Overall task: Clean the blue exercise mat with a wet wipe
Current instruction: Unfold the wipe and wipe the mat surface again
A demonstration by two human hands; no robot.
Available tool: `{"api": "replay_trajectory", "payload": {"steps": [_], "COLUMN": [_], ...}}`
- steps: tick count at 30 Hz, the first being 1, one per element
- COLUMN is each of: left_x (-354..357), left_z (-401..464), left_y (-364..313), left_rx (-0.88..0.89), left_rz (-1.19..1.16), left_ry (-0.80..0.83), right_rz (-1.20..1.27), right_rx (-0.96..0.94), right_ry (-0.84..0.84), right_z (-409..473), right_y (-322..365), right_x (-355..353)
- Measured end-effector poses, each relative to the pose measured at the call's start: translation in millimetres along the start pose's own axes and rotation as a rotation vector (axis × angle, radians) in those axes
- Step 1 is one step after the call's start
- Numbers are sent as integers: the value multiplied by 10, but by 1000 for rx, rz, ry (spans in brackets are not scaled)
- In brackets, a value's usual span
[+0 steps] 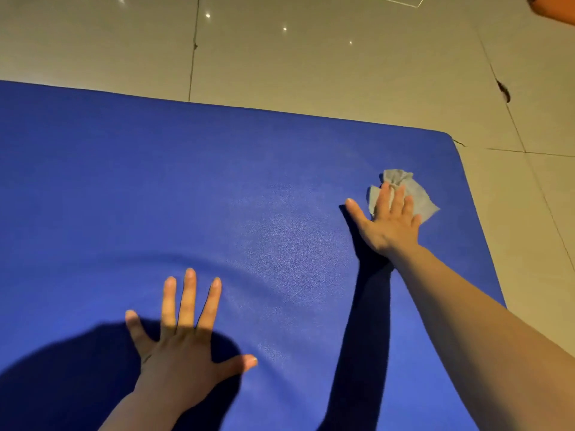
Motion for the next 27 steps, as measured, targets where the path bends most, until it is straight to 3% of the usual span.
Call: {"api": "replay_trajectory", "payload": {"steps": [2, 6, 10, 12, 17, 20, 22, 27], "left_x": [3, -184, -269, -307, -336, -372, -477, -869], "left_z": [-15, 39, -17, -42, -116, -189, -282, -651], "left_y": [9, -47, -107, -122, -181, -218, -240, -147], "left_rx": [-21, -125, -207, -197, -169, -135, -61, 130], "left_rz": [24, 123, 100, 97, 149, 217, 327, 557], "left_ry": [22, 61, 211, 241, 186, 141, 182, 238], "right_rz": [-13, -114, -225, -247, -111, -56, -94, -152], "right_rx": [-20, -367, -600, -537, -56, 59, -60, -718], "right_ry": [27, 77, 125, 84, 72, 54, 62, 173], "right_z": [-110, -608, -1068, -1076, -1067, -1235, -1452, -2349], "right_y": [273, 692, 543, 194, -908, -938, -687, -144], "right_x": [121, 521, 769, 694, 356, 444, 651, 1357]}}
Point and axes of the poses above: each hand's wrist, its own z-axis towards the middle knuckle, its own x-axis out of the palm, y = z × x, the point moved 1 cm from there along z, towards the middle knuckle, and after that the axes turned 4 degrees about z, right-handed, at the moved point
